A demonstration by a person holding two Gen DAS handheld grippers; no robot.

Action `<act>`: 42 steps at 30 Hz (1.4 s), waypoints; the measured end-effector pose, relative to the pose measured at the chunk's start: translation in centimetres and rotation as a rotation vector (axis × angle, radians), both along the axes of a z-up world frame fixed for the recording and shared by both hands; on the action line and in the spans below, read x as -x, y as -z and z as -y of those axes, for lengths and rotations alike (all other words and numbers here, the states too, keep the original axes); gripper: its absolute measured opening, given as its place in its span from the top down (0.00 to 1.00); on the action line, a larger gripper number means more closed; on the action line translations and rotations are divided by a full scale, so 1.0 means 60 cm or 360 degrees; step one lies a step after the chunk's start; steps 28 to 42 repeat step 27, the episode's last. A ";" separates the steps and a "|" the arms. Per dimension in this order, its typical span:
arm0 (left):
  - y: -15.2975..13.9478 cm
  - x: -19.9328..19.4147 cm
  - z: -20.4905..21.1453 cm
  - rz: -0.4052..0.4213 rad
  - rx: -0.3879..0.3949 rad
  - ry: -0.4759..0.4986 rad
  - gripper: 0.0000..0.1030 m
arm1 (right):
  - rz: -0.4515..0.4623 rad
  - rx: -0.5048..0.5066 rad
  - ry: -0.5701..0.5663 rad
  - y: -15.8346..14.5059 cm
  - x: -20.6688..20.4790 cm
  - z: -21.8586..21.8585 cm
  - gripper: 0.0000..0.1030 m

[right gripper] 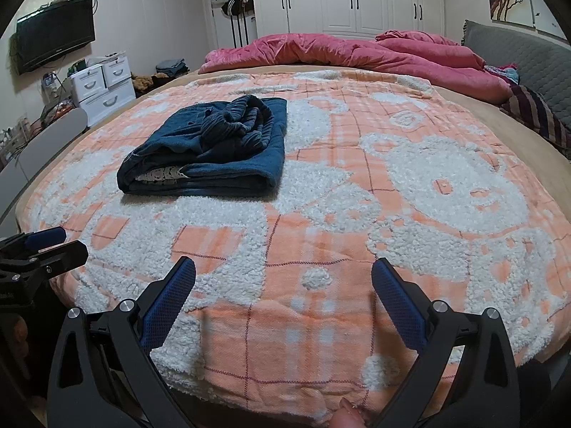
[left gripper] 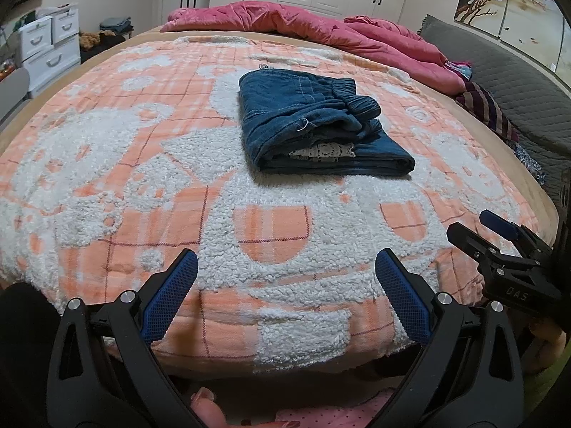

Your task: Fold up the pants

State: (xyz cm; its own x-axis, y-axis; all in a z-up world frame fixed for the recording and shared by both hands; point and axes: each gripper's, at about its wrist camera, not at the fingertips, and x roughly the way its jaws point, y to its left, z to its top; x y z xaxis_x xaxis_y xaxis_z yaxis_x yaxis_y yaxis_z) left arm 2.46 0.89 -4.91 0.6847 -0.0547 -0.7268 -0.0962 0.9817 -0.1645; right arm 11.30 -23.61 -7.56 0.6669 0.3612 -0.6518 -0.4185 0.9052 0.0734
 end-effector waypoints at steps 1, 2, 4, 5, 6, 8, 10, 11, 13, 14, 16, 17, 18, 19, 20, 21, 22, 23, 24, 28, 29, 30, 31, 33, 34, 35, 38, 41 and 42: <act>0.000 0.000 0.000 0.0000 0.0000 0.0001 0.09 | 0.0000 0.0002 0.0001 0.000 0.000 0.000 0.04; 0.000 0.000 0.001 -0.0006 0.0006 0.0006 0.09 | 0.0001 0.0003 0.0003 0.000 0.000 0.000 0.04; 0.000 0.000 -0.001 -0.0010 0.0009 0.0007 0.09 | 0.0000 0.0003 0.0002 0.000 -0.001 0.000 0.04; 0.001 -0.001 -0.002 -0.0013 0.0013 0.0006 0.09 | -0.0001 0.0007 0.0003 0.000 -0.001 0.000 0.04; 0.001 -0.001 -0.003 -0.0018 0.0028 0.0009 0.09 | -0.0003 0.0011 0.0004 0.000 -0.001 0.000 0.04; 0.002 0.000 -0.007 -0.0023 0.0064 0.0022 0.09 | -0.0003 0.0017 0.0009 0.001 -0.001 0.000 0.04; 0.004 0.000 -0.012 -0.0043 0.0117 0.0036 0.09 | -0.0002 0.0022 0.0013 0.001 -0.003 0.001 0.04; 0.006 -0.001 -0.016 -0.0063 0.0144 0.0039 0.09 | -0.0001 0.0026 0.0018 0.001 -0.003 0.000 0.04; 0.008 -0.003 -0.022 -0.0097 0.0081 -0.0010 0.09 | 0.0005 0.0038 0.0023 0.001 -0.003 0.001 0.04; 0.007 -0.004 -0.024 -0.0107 0.0040 -0.0029 0.09 | 0.0010 0.0042 0.0033 0.000 -0.004 0.003 0.04; 0.003 -0.003 -0.042 -0.0091 0.0087 -0.0062 0.09 | 0.0011 0.0028 0.0059 -0.003 -0.009 0.012 0.04; 0.001 -0.003 -0.052 -0.0071 0.0129 -0.0061 0.09 | 0.0011 0.0021 0.0073 -0.005 -0.013 0.018 0.04; -0.006 -0.005 -0.068 -0.0045 0.0159 -0.0086 0.09 | 0.0011 0.0020 0.0090 -0.008 -0.018 0.025 0.04; -0.010 -0.008 -0.079 -0.0040 0.0151 -0.0110 0.09 | 0.0012 0.0029 0.0116 -0.013 -0.027 0.034 0.04; -0.015 -0.015 -0.095 -0.0038 0.0132 -0.0140 0.09 | 0.0001 0.0023 0.0166 -0.019 -0.042 0.052 0.04; -0.018 -0.027 -0.122 -0.0053 0.0092 -0.0200 0.09 | -0.0024 -0.0006 0.0225 -0.027 -0.061 0.076 0.04; -0.020 -0.042 -0.151 -0.0090 0.0051 -0.0276 0.09 | -0.0042 -0.0025 0.0272 -0.032 -0.077 0.094 0.04; -0.021 -0.054 -0.176 -0.0121 0.0033 -0.0328 0.09 | -0.0067 -0.0041 0.0356 -0.039 -0.107 0.128 0.04; -0.023 -0.073 -0.213 -0.0152 0.0024 -0.0382 0.09 | -0.0092 -0.0032 0.0421 -0.042 -0.131 0.153 0.04; -0.033 -0.128 -0.317 -0.0149 -0.0045 -0.0552 0.09 | -0.0168 0.0029 0.0650 -0.044 -0.224 0.240 0.04; -0.033 -0.128 -0.317 -0.0149 -0.0045 -0.0552 0.09 | -0.0168 0.0029 0.0650 -0.044 -0.224 0.240 0.04; -0.033 -0.128 -0.317 -0.0149 -0.0045 -0.0552 0.09 | -0.0168 0.0029 0.0650 -0.044 -0.224 0.240 0.04; -0.033 -0.128 -0.317 -0.0149 -0.0045 -0.0552 0.09 | -0.0168 0.0029 0.0650 -0.044 -0.224 0.240 0.04; -0.033 -0.128 -0.317 -0.0149 -0.0045 -0.0552 0.09 | -0.0168 0.0029 0.0650 -0.044 -0.224 0.240 0.04; -0.033 -0.128 -0.317 -0.0149 -0.0045 -0.0552 0.09 | -0.0168 0.0029 0.0650 -0.044 -0.224 0.240 0.04; -0.033 -0.128 -0.317 -0.0149 -0.0045 -0.0552 0.09 | -0.0168 0.0029 0.0650 -0.044 -0.224 0.240 0.04; -0.033 -0.128 -0.317 -0.0149 -0.0045 -0.0552 0.09 | -0.0168 0.0029 0.0650 -0.044 -0.224 0.240 0.04; -0.033 -0.128 -0.317 -0.0149 -0.0045 -0.0552 0.09 | -0.0168 0.0029 0.0650 -0.044 -0.224 0.240 0.04; -0.033 -0.128 -0.317 -0.0149 -0.0045 -0.0552 0.09 | -0.0168 0.0029 0.0650 -0.044 -0.224 0.240 0.04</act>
